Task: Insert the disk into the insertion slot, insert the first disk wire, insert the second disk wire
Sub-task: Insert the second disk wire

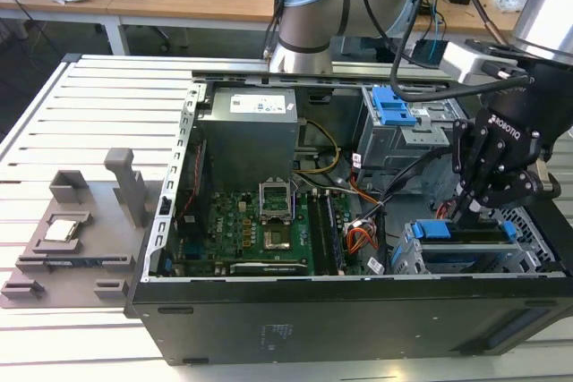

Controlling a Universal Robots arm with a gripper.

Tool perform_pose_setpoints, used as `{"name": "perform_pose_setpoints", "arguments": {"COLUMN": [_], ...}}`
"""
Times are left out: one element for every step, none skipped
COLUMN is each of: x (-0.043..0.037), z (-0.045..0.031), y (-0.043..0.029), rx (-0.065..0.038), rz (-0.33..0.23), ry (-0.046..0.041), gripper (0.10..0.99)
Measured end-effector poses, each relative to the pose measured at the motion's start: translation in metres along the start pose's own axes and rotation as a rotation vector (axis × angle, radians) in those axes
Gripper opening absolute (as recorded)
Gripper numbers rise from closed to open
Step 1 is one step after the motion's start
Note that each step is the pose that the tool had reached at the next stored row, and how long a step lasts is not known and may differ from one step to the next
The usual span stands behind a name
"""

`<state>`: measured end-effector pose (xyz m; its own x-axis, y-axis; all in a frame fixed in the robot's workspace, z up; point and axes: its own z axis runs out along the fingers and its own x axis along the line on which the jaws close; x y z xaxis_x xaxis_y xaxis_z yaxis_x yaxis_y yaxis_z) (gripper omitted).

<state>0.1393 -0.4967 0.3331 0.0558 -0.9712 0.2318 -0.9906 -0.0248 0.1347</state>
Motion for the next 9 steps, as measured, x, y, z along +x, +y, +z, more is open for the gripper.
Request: {"name": "perform_pose_setpoints", "arguments": {"x": [0.0, 0.0, 0.0, 0.0001, 0.0001, 0.0003, 0.0018, 0.0032, 0.0041], "z": [0.0, 0.0, 0.0001, 0.0, 0.0001, -0.0007, -0.0072, -0.0128, -0.0169], "y": [-0.0001, -0.0001, -0.0001, -0.0001, -0.0001, 0.0, 0.0009, 0.0017, 0.0023], "rx": [0.0, 0.0, 0.0, 0.0, 0.0, 0.0, 0.0, 0.0, 0.0], "rz": [0.0, 0.0, 0.0, 0.0, 0.0, 0.0, 0.0, 0.0, 0.0], "ry": [0.0001, 0.0, 0.0, 0.0, -0.0001, -0.0001, -0.0001, -0.0003, 0.0], "gripper": [0.141, 0.141, 0.141, 0.149, 0.216, 0.216, 0.216, 0.216, 0.216]}}
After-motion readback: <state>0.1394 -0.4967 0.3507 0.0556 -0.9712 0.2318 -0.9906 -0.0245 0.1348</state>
